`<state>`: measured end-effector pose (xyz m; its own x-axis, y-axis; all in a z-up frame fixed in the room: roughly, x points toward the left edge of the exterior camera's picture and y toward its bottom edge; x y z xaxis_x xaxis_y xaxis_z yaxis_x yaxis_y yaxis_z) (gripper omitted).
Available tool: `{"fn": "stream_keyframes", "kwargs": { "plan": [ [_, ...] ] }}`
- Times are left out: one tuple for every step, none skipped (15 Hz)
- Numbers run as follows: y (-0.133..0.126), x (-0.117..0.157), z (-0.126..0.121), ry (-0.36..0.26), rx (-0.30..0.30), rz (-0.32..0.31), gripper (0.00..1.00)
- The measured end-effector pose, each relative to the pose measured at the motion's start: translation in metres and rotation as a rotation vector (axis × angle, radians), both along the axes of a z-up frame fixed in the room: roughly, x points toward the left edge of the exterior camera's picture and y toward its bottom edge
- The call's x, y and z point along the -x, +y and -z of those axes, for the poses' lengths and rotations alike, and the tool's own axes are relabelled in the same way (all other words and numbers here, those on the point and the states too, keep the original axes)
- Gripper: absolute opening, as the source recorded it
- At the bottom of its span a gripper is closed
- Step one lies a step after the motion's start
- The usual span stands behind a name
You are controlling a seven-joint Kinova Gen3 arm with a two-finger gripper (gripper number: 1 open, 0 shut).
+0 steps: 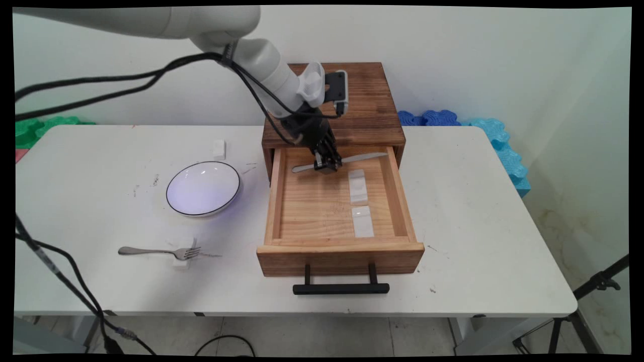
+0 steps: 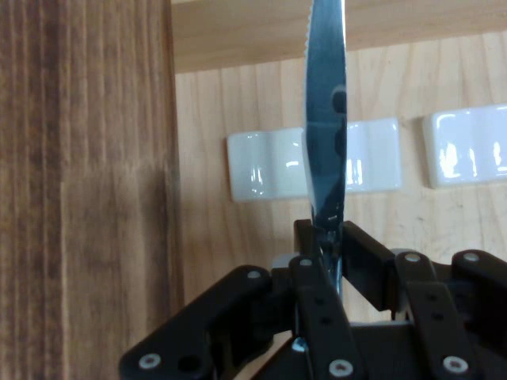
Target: Place the picked object into the drawer
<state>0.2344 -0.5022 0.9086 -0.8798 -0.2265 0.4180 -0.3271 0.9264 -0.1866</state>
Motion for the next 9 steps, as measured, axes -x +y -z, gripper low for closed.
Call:
{"fn": "stream_keyframes", "kwargs": {
  "plan": [
    [-0.001, 0.001, 0.004, -0.001, -0.002, 0.001, 0.00],
    [-0.001, 0.003, 0.008, -0.003, -0.004, 0.001, 0.00],
    [-0.001, 0.004, 0.013, -0.005, -0.006, 0.001, 0.00],
    [-0.001, 0.005, 0.016, -0.006, -0.008, 0.001, 0.00],
    [-0.001, 0.005, 0.019, -0.007, -0.009, 0.002, 0.00],
    [-0.001, 0.006, 0.022, -0.009, -0.011, 0.002, 0.00],
    [0.000, 0.007, 0.024, -0.010, -0.012, 0.003, 0.00],
    [0.000, 0.007, 0.028, -0.011, -0.014, 0.003, 0.00],
    [0.000, 0.008, 0.031, -0.013, -0.016, 0.003, 0.00]
  ]
}}
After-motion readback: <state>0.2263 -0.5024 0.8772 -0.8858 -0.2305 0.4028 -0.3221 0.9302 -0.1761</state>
